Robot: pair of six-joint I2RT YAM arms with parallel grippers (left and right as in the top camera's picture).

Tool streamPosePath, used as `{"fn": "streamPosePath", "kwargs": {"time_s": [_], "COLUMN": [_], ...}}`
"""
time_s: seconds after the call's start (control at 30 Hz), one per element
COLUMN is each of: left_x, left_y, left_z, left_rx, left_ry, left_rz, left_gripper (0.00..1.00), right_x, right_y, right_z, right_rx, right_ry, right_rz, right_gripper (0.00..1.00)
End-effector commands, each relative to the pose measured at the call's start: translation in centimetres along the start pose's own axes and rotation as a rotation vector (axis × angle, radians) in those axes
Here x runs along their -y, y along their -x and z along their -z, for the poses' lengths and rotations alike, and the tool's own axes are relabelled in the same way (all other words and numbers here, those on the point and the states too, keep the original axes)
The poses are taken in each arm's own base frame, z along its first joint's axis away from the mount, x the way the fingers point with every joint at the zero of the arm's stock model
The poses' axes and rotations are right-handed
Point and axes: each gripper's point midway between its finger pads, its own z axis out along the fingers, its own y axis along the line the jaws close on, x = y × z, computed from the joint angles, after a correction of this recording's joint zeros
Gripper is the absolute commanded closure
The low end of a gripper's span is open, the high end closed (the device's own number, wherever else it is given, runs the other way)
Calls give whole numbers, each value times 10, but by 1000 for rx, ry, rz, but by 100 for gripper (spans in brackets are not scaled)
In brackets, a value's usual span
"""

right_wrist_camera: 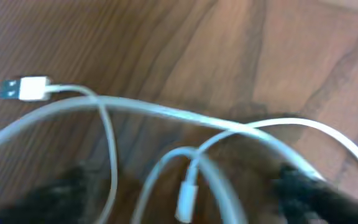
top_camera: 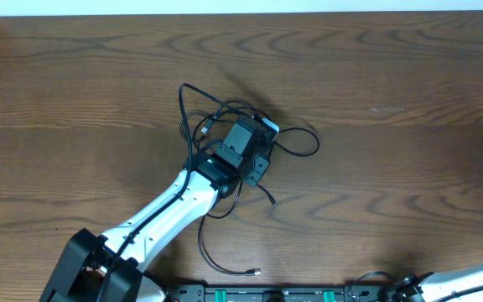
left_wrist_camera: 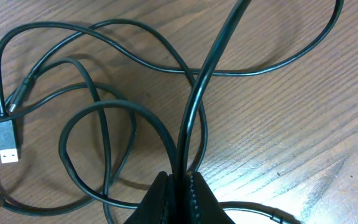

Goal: Untangle cables

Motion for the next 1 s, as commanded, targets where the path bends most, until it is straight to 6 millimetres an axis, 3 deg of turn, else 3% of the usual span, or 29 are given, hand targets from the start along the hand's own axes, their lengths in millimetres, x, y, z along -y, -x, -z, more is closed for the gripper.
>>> {"fn": "streamPosePath", "kwargs": {"time_s": [0.0,0.1,0.23,0.43,0.57,0.67,0.77,0.87,0.97], "left_x": [1,1,1,1,1,1,1,7,26], "left_y": [-10,-8,-5,-4,-4,-4,-4,-1,10], "left_z": [-5,-5,-5,-5,-5,-5,-5,-4,-2], "left_rx": [-27,-19,-5,-1,-1,-2,-1,7,48], "left_ry": [-14,-14,-14,-14,-14,-14,-15,-47,-165], "left_rz": [13,13,13,17,17,28,64,96,100], "left_gripper": [93,92,93,93,93,92,93,92,92], "right_x": [-7,-13,-29,-57,-90,-121,-154,-185,-224], "right_y": [2,13,42,97,111,106,86,57,13], "right_z": [8,22,57,141,191,216,226,229,239], "right_rx": [-16,2,76,247,301,292,222,125,-9], "right_ry": [53,74,142,280,469,623,740,791,851], "right_rz": [-4,-1,9,-2,-3,46,89,124,182], "right_gripper": [1,1,1,1,1,1,1,1,1]}}
